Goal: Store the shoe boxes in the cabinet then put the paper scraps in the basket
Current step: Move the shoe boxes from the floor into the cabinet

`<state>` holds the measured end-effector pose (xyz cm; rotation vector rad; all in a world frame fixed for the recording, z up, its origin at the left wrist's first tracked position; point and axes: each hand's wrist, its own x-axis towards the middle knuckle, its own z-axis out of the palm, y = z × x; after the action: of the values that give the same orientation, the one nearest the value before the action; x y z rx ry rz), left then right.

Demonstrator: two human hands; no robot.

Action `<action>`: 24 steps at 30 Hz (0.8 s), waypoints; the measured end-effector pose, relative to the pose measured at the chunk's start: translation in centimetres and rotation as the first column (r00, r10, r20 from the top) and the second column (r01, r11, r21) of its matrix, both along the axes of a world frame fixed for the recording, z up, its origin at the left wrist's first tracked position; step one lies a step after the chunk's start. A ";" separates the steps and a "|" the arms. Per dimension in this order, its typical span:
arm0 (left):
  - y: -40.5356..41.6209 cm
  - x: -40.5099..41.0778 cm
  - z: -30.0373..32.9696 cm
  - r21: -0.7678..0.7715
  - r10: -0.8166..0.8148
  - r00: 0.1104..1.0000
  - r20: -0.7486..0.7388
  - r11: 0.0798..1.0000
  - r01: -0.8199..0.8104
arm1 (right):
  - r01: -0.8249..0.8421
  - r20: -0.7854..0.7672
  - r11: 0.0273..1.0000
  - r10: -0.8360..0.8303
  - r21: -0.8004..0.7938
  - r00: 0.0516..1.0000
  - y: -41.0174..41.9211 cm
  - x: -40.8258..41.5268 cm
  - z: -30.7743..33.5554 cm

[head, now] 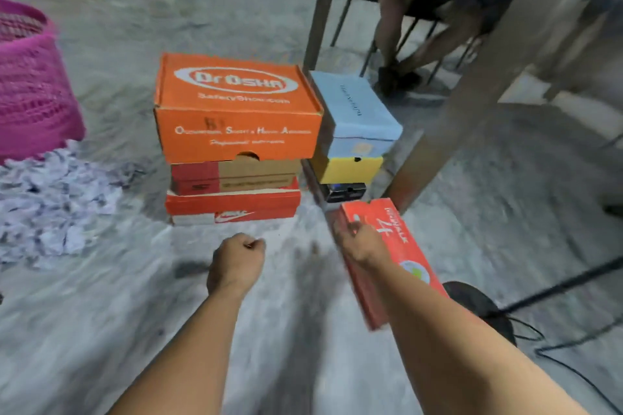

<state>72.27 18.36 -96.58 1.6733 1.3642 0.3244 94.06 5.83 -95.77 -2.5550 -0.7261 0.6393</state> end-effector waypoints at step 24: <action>-7.2 -1.5 -7.9 -0.479 0.364 0.928 0.077 0.830 -0.286 | -0.280 -0.538 0.943 0.143 -0.181 0.831 -2.6 -3.5 -3.0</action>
<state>70.79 11.15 -104.46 0.9956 1.4634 0.2971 90.59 3.20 -98.79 -2.3474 -0.7743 1.5154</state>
